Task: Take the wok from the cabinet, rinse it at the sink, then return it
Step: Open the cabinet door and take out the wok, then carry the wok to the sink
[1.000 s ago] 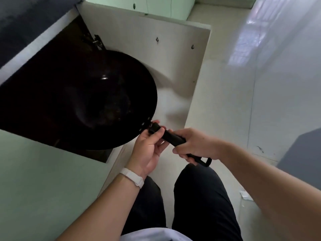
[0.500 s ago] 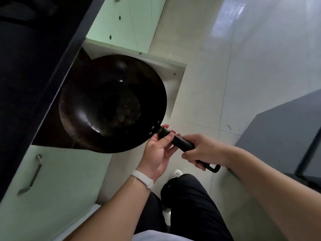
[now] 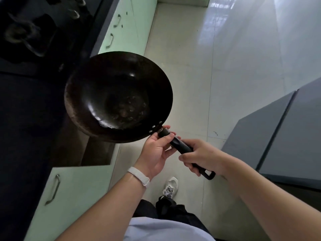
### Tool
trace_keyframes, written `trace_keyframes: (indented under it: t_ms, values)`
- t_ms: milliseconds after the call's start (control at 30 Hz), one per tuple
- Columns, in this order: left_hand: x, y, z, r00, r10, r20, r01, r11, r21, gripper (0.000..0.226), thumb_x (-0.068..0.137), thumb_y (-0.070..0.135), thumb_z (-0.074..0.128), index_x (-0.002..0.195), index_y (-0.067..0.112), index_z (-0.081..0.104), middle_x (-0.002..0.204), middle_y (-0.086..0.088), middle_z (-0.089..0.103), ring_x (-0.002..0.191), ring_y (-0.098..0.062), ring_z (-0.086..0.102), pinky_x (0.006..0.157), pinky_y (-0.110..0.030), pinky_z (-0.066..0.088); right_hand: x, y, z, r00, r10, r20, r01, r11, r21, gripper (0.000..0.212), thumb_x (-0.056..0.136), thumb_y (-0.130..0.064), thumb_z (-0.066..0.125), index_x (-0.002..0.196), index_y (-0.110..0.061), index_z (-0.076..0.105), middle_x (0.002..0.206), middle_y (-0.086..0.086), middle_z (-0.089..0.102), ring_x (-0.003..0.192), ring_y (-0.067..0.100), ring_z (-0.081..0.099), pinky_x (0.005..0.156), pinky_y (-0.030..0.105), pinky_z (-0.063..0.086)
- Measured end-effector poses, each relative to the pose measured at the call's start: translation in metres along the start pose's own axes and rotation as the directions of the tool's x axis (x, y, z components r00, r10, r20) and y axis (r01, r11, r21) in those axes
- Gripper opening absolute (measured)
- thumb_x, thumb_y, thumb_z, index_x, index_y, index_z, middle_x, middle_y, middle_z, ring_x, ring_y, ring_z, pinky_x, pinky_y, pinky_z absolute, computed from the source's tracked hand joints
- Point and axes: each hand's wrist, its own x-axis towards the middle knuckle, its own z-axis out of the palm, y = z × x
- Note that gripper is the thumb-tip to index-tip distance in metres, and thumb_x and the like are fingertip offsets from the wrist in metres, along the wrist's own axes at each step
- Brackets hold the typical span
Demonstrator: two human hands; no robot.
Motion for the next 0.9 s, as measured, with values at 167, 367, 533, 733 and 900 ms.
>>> trace_keyframes:
  t_ms: [167,367,533,733,900]
  values:
    - [0.013,0.026,0.046,0.998,0.034,0.06,-0.038,0.997,0.066,0.023,0.094,-0.002,0.055,0.112,0.012,0.059,0.091,-0.008,0.063,0.085,-0.022,0.071,0.078,-0.035,0.059,-0.015,-0.031,-0.027,0.995,-0.08,-0.063,0.085,0.993,0.078,0.029,0.093,0.005,0.057,0.119,-0.008,0.058,0.054,0.006,0.051,0.037,0.018,0.044,0.036,0.023,0.04]
    - [0.05,0.051,0.098,0.99,0.05,0.13,-0.069,0.988,0.14,0.023,0.093,-0.001,0.056,0.111,0.013,0.059,0.086,-0.004,0.065,0.084,-0.02,0.07,0.079,-0.035,0.058,-0.017,-0.06,-0.073,0.982,-0.146,-0.117,0.157,0.983,0.093,0.029,0.093,0.004,0.057,0.12,-0.005,0.056,0.053,0.004,0.051,0.038,0.018,0.045,0.037,0.024,0.041]
    - [0.103,0.065,0.143,0.986,0.047,0.158,-0.075,0.982,0.175,0.023,0.092,-0.002,0.057,0.109,0.012,0.061,0.086,-0.005,0.064,0.089,-0.024,0.065,0.079,-0.036,0.057,-0.004,-0.083,-0.128,0.974,-0.154,-0.169,0.175,0.977,0.12,0.031,0.092,0.005,0.057,0.121,-0.007,0.057,0.054,0.005,0.05,0.038,0.018,0.045,0.036,0.024,0.041]
    - [0.188,0.091,0.204,0.976,0.018,0.218,-0.065,0.975,0.21,0.022,0.092,-0.003,0.055,0.109,0.011,0.059,0.086,-0.007,0.061,0.088,-0.024,0.064,0.084,-0.04,0.056,0.025,-0.123,-0.207,0.955,-0.126,-0.267,0.163,0.979,0.12,0.031,0.092,0.005,0.056,0.119,-0.01,0.058,0.056,0.007,0.05,0.038,0.018,0.046,0.037,0.024,0.042]
    - [0.248,0.115,0.264,0.967,-0.037,0.254,-0.028,0.968,0.249,0.022,0.092,-0.003,0.055,0.109,0.01,0.058,0.085,-0.006,0.061,0.087,-0.024,0.066,0.082,-0.039,0.058,0.037,-0.162,-0.276,0.935,-0.092,-0.342,0.146,0.98,0.136,0.034,0.092,0.004,0.056,0.123,-0.009,0.057,0.056,0.007,0.05,0.039,0.017,0.046,0.037,0.025,0.042]
